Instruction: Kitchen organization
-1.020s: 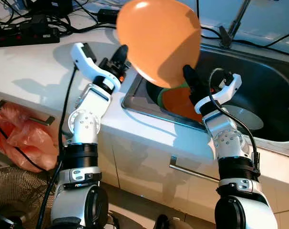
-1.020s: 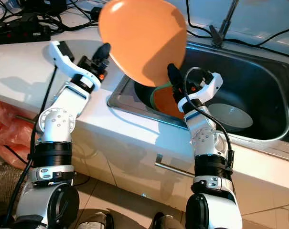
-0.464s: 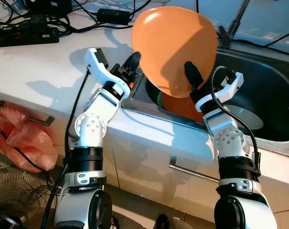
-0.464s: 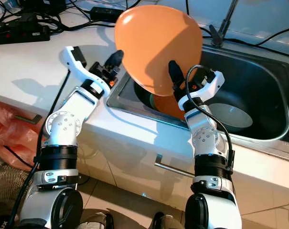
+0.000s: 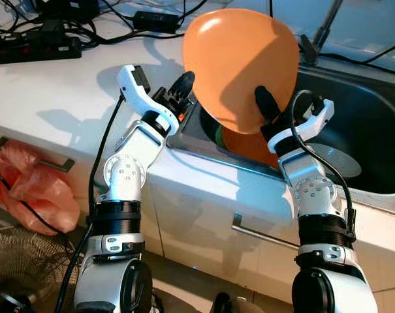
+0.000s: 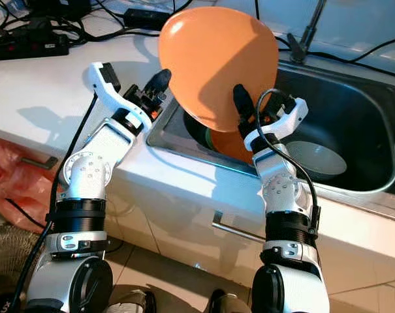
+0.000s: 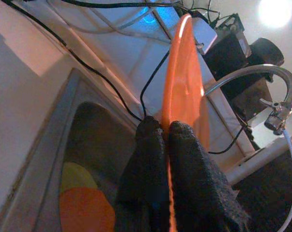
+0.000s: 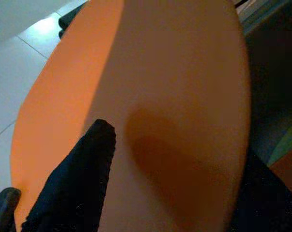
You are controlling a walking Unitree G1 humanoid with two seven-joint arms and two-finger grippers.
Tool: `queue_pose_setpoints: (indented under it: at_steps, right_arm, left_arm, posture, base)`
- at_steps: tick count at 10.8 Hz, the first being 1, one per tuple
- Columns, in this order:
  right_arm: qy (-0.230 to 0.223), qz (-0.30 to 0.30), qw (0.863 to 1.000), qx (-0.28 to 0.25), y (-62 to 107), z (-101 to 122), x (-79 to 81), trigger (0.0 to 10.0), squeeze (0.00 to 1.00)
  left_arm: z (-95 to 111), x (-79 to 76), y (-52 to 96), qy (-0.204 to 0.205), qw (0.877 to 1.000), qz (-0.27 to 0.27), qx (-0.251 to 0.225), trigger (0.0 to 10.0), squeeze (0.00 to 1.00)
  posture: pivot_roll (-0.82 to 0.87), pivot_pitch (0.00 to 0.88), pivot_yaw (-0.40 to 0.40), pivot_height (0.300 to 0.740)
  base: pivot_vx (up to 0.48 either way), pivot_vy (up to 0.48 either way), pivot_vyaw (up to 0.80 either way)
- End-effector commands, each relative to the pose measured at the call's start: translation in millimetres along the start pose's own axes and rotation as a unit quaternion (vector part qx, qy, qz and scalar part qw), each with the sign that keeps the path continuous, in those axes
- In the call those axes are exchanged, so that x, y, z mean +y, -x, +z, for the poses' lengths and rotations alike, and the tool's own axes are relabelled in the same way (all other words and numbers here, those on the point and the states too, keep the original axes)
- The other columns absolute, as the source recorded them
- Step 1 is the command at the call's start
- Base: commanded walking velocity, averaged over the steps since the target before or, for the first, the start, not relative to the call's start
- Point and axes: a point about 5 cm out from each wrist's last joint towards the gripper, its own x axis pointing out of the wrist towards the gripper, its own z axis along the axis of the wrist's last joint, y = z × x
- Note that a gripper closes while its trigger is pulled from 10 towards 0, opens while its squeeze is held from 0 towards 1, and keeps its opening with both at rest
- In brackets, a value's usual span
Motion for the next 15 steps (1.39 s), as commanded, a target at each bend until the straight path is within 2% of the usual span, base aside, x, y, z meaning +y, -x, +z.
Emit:
queue_pose_setpoints:
  at_steps: [1,9,13,14,15]
  right_arm:
    - [-0.006,0.015,1.0,-0.008,-1.8,5.3,5.9,0.0,0.0]
    - [-0.033,0.019,0.999,-0.025,-1.5,10.7,6.1,0.0,0.0]
    - [-0.061,0.008,0.996,-0.059,-1.7,20.5,4.1,0.0,0.0]
    - [-0.068,0.0,0.995,-0.076,-0.7,25.9,1.0,0.0,0.0]
    - [-0.068,-0.005,0.994,-0.089,-0.4,29.8,-0.4,0.0,0.0]
  left_arm:
    - [-6.0,-3.5,-2.0,-0.008,1.0,-0.006,0.013,10.0,1.0]
    - [-7.4,-0.8,-1.7,-0.005,1.0,-0.003,0.017,10.0,1.0]
    - [-11.5,0.2,-1.6,-0.023,0.999,0.005,0.031,10.0,1.0]
    - [-13.1,2.1,-1.6,-0.035,0.999,0.012,0.037,10.0,0.0]
    - [-13.6,2.1,-1.5,-0.036,0.998,0.012,0.039,10.0,0.0]
  posture:
    - [0.03,0.125,-0.031,0.74]
    - [0.02,0.123,-0.031,0.74]
    - [0.02,0.123,-0.03,0.74]
    - [0.02,0.124,-0.03,0.74]
    - [0.02,0.125,-0.029,0.74]
  base:
    - [0.0,0.0,0.0]
    - [0.0,0.0,0.0]
    - [0.0,0.0,0.0]
    - [0.0,0.0,0.0]
    - [0.0,0.0,0.0]
